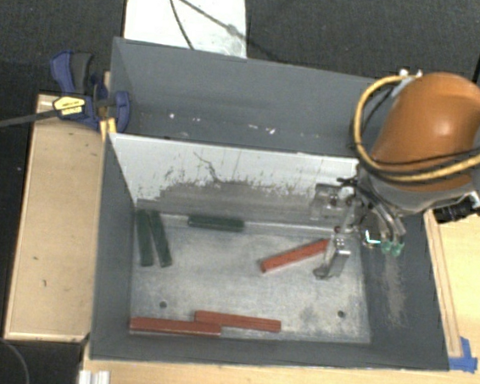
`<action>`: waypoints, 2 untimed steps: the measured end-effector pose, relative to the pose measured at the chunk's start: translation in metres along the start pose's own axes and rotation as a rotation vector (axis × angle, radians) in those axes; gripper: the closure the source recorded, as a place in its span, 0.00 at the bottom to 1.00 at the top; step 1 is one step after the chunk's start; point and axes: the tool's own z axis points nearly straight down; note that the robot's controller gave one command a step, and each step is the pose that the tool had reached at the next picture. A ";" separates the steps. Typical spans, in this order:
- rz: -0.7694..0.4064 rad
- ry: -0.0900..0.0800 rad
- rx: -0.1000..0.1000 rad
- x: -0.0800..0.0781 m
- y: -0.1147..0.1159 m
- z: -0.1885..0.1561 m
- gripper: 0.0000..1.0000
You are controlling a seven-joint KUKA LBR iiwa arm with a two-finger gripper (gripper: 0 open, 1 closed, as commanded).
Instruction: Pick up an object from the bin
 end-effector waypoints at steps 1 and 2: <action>0.174 0.001 -0.001 -0.014 -0.012 0.142 0.00; 0.063 -0.008 0.000 -0.033 -0.021 0.172 0.00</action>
Offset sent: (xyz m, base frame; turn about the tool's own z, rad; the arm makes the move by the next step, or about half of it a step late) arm 0.0151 -0.0119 -0.1384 0.1736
